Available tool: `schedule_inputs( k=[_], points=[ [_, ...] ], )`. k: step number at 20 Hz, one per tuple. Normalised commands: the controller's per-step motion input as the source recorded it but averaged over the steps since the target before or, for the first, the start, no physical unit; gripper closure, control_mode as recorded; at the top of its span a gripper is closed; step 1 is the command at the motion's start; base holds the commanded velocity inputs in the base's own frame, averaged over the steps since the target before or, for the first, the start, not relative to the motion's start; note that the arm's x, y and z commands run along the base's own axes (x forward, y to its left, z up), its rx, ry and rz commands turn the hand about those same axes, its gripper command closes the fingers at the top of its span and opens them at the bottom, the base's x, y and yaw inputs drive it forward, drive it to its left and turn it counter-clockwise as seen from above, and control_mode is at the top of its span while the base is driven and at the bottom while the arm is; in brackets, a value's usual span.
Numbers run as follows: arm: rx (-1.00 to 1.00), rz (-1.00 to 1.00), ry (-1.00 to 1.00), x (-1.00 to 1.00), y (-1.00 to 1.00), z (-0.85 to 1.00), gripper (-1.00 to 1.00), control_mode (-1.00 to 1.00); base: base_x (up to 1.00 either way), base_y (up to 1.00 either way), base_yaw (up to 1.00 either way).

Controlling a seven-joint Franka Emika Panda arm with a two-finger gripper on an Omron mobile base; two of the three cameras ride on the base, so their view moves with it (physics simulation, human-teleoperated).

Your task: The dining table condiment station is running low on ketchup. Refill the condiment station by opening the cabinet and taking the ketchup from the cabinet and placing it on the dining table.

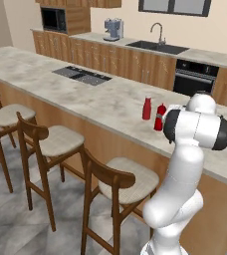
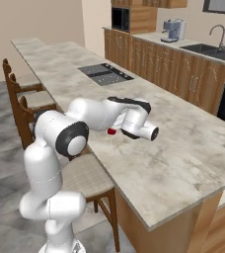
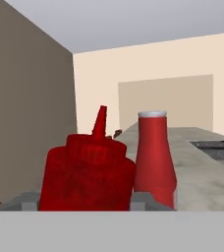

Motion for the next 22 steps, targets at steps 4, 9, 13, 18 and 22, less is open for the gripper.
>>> schedule_inputs(
  k=[4, 9, 13, 18, 22],
  points=[
    [-0.07, 0.05, -0.11, -0.25, 0.34, -0.51, 1.0, -1.0, 0.0, 0.0, 0.0],
    [-0.1, 0.02, -0.05, -0.2, 0.46, -0.47, 1.0, -1.0, 0.0, 0.0, 0.0],
    [-0.05, 0.0, 0.0, 0.0, 0.22, -0.25, -1.0, -1.0, 0.0, 0.0, 0.0],
    [0.0, 0.0, -0.01, -0.1, -0.02, 0.0, -1.0, -1.0, 0.0, 0.0, 0.0],
    [0.0, 0.0, 0.0, -0.15, -0.09, 0.0, -1.0, -1.0, 0.0, 0.0, 0.0]
  ],
)
